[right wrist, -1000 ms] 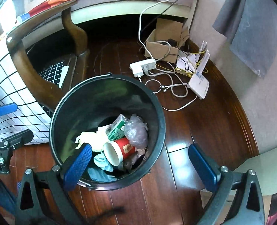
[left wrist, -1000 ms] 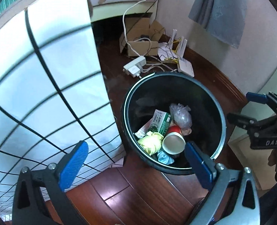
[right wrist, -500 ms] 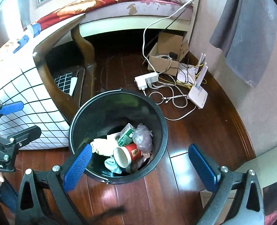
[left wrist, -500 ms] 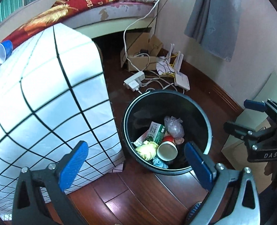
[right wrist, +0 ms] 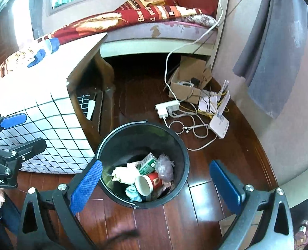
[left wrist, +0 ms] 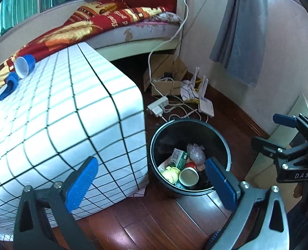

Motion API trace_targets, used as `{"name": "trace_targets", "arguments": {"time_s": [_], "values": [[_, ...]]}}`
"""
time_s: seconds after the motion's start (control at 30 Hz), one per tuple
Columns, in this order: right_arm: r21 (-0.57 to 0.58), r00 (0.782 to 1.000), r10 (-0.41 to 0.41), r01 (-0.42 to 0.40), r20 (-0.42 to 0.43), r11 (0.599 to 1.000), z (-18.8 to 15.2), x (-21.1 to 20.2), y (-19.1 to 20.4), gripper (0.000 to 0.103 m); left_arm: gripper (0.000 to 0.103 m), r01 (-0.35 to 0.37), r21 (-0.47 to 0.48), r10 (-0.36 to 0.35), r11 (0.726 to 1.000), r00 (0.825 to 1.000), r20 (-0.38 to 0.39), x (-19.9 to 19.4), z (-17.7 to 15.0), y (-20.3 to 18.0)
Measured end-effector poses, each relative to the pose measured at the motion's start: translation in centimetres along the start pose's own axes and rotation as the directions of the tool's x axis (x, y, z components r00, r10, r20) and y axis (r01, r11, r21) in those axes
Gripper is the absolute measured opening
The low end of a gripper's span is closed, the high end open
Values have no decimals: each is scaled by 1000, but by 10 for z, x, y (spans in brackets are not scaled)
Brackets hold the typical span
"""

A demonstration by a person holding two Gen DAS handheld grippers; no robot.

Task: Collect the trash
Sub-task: 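Move both tools back toward the blue cup and blue cloth on the table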

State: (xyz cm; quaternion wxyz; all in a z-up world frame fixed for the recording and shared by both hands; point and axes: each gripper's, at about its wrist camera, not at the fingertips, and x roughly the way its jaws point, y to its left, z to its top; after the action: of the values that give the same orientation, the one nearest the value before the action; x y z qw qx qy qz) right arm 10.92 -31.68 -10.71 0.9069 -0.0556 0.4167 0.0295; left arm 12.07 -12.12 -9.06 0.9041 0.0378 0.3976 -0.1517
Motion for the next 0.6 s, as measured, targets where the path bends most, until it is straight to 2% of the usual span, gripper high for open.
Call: {"name": "trace_targets", "arguments": {"time_s": [0.6], "values": [[-59, 985, 29, -19, 168, 998, 56, -49, 57, 103, 103, -72, -84, 81, 994, 991, 110, -59, 14, 57]]}}
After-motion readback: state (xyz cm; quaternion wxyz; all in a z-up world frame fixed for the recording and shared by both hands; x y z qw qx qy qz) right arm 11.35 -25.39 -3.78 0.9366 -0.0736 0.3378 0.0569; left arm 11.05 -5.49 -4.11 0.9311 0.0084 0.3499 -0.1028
